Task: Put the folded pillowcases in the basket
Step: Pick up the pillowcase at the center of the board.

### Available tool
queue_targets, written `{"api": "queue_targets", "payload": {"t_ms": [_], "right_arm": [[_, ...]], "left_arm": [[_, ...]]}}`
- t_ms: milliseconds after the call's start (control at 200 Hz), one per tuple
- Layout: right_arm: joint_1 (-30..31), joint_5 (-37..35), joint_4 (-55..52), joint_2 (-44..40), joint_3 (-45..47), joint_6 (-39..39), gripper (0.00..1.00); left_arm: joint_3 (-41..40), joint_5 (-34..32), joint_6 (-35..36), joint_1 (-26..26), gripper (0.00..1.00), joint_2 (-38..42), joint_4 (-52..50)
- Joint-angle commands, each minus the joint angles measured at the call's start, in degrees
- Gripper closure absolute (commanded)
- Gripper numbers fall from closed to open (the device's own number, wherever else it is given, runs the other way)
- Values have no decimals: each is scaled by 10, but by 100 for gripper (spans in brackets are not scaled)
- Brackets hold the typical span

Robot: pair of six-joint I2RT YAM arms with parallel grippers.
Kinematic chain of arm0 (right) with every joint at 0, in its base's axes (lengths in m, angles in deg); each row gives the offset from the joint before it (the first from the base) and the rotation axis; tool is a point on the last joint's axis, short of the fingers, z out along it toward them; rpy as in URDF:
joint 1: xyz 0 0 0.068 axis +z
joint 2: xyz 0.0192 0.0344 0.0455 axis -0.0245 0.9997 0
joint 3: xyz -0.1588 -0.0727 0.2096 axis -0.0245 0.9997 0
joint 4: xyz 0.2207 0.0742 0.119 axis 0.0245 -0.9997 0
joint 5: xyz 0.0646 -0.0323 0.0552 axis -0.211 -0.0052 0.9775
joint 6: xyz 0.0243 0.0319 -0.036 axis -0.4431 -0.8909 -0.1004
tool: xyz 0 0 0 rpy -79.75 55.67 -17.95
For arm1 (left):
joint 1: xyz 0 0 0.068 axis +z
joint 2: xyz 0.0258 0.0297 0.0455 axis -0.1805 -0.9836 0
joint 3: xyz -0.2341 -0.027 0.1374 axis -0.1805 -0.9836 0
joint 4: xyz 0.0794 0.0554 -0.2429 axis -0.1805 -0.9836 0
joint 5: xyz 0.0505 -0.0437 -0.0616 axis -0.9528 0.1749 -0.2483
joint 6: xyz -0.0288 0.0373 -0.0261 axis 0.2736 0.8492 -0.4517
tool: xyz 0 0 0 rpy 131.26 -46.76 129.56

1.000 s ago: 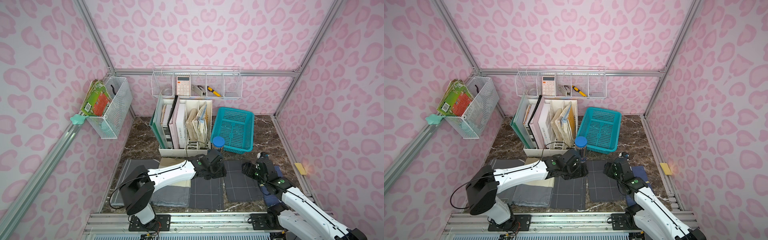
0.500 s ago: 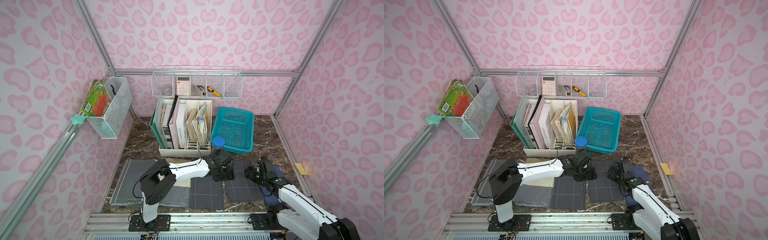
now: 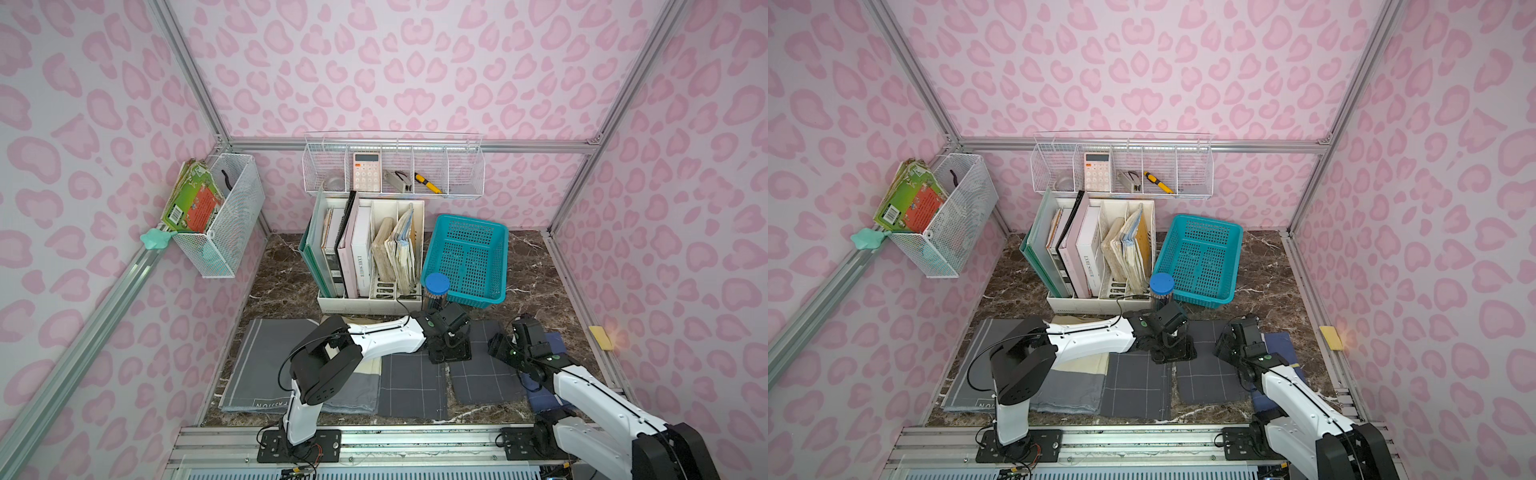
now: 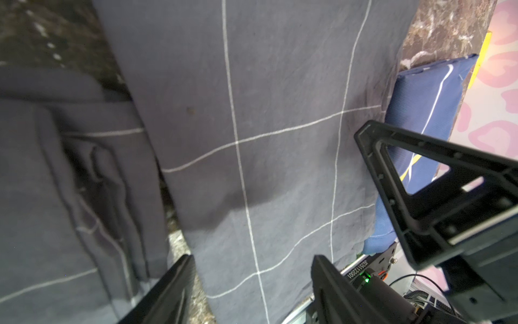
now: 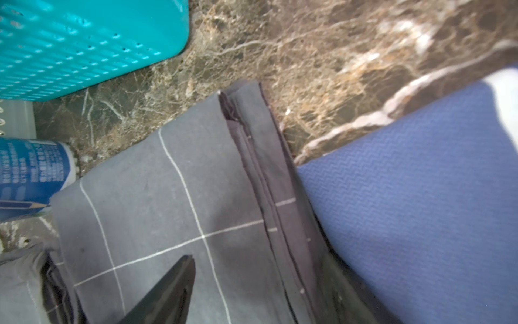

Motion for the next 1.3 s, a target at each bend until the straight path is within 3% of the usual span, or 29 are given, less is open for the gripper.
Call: {"api": "queue_targets", "payload": {"t_ms": [0,160,425,570,950,1090,1295], "right_arm": [[0,-21,-14,0,3,-6,27],[-3,-34,-23,-18,11,-13,27],[-11,2,-4,-15,12,13,30],[-12,18,3,-8,14,16,33],[-4,41,9,23,9,20,39],[-1,42,9,22,10,18,48],[1,31,-1,-2,18,-2,67]], "left_arm": [[13,-2,2,0,31,-12,-21],[30,-13,-2,0,33,-27,-48],[55,-57,12,-11,26,-33,-106],[85,-38,14,-11,33,-58,-109],[121,-27,25,-11,43,-92,-125],[124,-27,27,-11,51,-93,-124],[125,-39,33,-13,72,-86,-124]]}}
